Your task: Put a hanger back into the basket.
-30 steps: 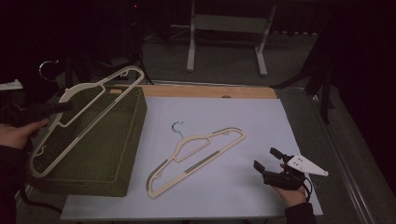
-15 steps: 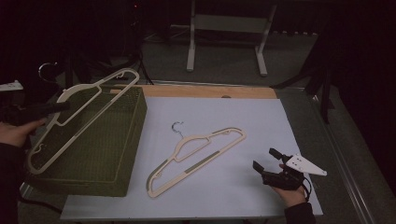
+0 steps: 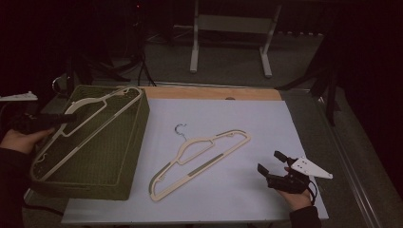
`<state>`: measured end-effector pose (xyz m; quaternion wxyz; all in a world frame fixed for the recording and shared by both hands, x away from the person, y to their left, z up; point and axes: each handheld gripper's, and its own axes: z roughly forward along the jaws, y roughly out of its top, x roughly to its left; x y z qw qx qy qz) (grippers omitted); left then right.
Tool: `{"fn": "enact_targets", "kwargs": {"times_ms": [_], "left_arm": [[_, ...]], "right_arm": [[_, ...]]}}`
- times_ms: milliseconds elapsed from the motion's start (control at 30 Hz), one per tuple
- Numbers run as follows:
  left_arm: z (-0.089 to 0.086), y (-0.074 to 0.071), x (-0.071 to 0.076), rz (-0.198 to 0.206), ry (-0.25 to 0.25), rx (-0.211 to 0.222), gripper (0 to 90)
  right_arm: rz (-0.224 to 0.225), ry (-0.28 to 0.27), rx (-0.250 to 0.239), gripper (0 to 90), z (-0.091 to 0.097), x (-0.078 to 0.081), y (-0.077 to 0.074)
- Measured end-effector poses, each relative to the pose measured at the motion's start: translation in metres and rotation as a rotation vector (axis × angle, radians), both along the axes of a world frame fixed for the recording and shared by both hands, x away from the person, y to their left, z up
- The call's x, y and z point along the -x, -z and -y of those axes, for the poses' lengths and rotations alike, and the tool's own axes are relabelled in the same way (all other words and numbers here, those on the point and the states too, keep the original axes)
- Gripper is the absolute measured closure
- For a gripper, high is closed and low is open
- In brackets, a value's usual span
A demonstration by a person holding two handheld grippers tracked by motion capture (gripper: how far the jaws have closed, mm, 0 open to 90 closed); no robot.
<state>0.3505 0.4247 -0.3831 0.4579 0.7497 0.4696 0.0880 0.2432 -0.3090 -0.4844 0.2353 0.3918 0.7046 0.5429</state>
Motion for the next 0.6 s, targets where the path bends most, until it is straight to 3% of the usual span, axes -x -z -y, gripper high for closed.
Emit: {"fn": "enact_targets", "kwargs": {"times_ms": [567,600], "left_arm": [[0.015,0.026,-0.01,-0.074,0.004,-0.053,86.8],[0.017,0.032,-0.011,-0.095,0.002,-0.069,86.8]], "right_arm": [[0.001,0.001,0.005,14.0,0.0,-0.001,0.0],[0.0,0.002,0.004,14.0,0.0,0.0,0.0]]}}
